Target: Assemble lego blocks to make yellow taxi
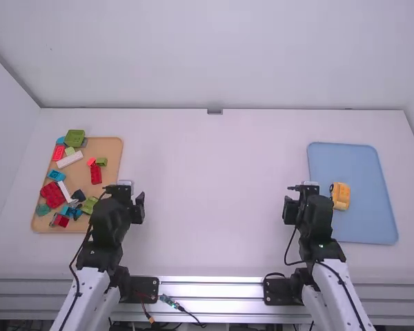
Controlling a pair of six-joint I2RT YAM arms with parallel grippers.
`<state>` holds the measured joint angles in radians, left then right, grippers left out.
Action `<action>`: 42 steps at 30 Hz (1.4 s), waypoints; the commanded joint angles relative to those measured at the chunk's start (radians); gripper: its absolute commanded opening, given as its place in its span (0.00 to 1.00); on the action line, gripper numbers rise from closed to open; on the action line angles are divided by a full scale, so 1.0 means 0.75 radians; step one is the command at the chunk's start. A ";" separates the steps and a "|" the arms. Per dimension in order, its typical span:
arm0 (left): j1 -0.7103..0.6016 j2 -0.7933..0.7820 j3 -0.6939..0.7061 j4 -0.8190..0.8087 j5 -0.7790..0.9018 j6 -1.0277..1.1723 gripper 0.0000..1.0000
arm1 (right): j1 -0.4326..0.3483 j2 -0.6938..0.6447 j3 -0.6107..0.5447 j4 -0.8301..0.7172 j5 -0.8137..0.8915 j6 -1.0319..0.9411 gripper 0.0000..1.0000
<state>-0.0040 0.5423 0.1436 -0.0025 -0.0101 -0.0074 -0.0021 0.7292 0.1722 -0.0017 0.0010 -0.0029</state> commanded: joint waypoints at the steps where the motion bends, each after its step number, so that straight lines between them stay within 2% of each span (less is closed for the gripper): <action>1: 0.005 -0.081 -0.079 0.003 0.013 0.010 0.49 | 0.003 -0.077 -0.080 0.002 -0.001 0.004 0.51; 6: 0.005 -0.237 -0.192 0.003 0.013 0.010 0.37 | 0.003 -0.239 -0.230 0.002 -0.001 0.004 0.39; 16: 0.005 -0.499 -0.192 0.003 0.013 0.010 0.18 | 0.003 -0.530 -0.230 0.002 -0.001 0.004 0.17; 25: 0.005 -0.661 -0.192 0.003 0.013 0.010 0.05 | 0.003 -0.727 -0.230 0.002 -0.001 0.004 0.03; 31: 0.005 -0.723 -0.192 0.003 0.013 0.010 0.00 | 0.003 -0.832 -0.230 0.002 -0.001 0.004 0.00; 42: 0.005 -0.723 -0.192 0.003 0.013 0.010 0.00 | 0.003 -0.972 -0.230 0.002 -0.001 0.004 0.00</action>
